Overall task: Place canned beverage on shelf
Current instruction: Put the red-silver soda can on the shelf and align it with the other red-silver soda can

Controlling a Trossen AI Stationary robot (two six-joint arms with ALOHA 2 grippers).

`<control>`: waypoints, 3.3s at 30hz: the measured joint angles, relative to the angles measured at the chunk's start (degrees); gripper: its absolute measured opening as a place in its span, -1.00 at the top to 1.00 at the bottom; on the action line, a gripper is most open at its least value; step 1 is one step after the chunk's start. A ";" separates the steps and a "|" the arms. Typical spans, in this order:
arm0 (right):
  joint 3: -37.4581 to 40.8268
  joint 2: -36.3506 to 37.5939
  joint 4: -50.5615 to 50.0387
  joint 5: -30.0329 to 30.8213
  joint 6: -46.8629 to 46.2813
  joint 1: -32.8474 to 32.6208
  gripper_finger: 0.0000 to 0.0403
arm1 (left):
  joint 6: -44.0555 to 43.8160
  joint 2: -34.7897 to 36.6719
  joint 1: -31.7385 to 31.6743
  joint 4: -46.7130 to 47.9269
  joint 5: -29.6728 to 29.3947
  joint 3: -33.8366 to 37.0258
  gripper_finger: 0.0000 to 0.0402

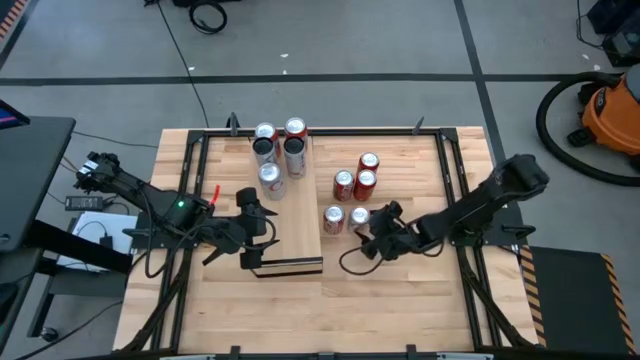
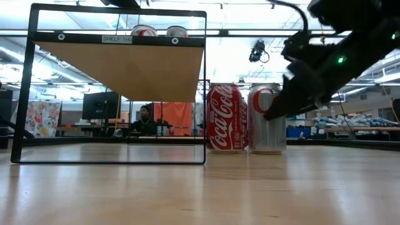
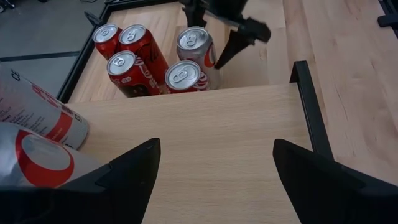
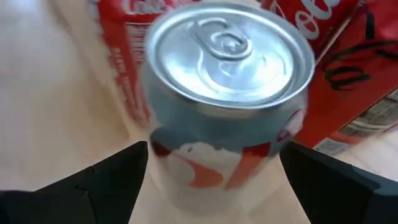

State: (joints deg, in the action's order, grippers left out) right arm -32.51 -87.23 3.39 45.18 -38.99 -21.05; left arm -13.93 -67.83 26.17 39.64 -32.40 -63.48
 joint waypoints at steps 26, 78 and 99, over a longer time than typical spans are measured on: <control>0.07 -1.57 5.05 -10.45 23.00 4.03 -0.55 | -0.26 0.00 0.00 0.39 2.19 0.00 -0.61; -38.58 -12.98 -0.89 -46.18 49.78 28.01 -0.60 | -13.81 22.19 0.63 9.16 -14.43 18.72 -0.61; -38.56 -10.56 -4.45 -41.32 50.43 27.98 -0.77 | -10.95 22.82 0.61 4.23 -12.90 18.95 -0.61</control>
State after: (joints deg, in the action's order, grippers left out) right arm -71.07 -97.78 -1.06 3.86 11.44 6.93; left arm -24.88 -45.01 26.79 43.87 -45.30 -44.53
